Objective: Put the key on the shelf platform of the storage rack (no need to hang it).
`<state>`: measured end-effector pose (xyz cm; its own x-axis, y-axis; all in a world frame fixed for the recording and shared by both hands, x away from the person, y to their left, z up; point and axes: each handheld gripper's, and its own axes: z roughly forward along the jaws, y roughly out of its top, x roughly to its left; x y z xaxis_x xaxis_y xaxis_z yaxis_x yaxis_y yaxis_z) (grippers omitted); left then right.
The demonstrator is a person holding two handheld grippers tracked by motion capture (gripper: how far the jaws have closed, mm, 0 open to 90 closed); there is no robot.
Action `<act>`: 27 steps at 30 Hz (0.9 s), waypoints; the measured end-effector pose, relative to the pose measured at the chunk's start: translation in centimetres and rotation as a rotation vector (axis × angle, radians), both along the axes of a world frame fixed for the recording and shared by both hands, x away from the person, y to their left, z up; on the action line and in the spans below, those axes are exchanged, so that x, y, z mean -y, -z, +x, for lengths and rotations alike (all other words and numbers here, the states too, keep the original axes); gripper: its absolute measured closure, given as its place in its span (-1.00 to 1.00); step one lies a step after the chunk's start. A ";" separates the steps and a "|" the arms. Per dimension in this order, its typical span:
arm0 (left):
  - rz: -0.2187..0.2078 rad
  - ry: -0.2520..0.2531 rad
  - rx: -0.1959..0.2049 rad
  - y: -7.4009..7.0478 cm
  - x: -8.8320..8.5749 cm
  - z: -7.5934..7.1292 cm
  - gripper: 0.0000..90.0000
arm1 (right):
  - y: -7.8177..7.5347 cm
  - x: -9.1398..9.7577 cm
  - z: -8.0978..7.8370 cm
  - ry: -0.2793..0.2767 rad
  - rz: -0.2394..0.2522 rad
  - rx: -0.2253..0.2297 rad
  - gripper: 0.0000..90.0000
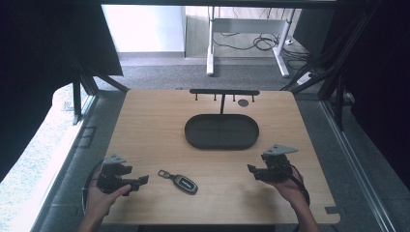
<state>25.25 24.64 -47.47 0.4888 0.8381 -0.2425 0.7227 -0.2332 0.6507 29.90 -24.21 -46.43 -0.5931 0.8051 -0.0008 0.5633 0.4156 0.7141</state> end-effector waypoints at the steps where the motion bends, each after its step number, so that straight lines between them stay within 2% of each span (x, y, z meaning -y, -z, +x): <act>1: 0.000 0.001 0.002 -0.1 0.0 0.0 -0.58 | -0.2 -0.3 0.1 -0.011 -0.007 -0.001 -0.29; 11: 0.002 -0.002 0.001 0.0 0.0 0.0 -0.58 | -0.7 -2.5 0.5 -0.085 -0.022 -0.021 -0.24; 16: 0.001 0.004 -0.001 0.0 -0.1 0.0 -0.58 | -0.7 -3.4 0.6 -0.104 -0.027 -0.002 -0.20; 21: 0.000 0.003 -0.004 0.1 0.0 0.0 -0.58 | -0.8 -4.3 0.6 -0.128 -0.034 -0.001 -0.19; 27: 0.002 0.003 -0.004 0.1 0.1 0.0 -0.58 | -0.5 -5.6 0.9 -0.166 -0.043 -0.020 -0.18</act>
<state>25.24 24.58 -47.56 0.4905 0.8370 -0.2425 0.7247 -0.2372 0.6470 30.75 -18.58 -45.88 -0.7178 0.6959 -0.0196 0.4988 0.5338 0.6828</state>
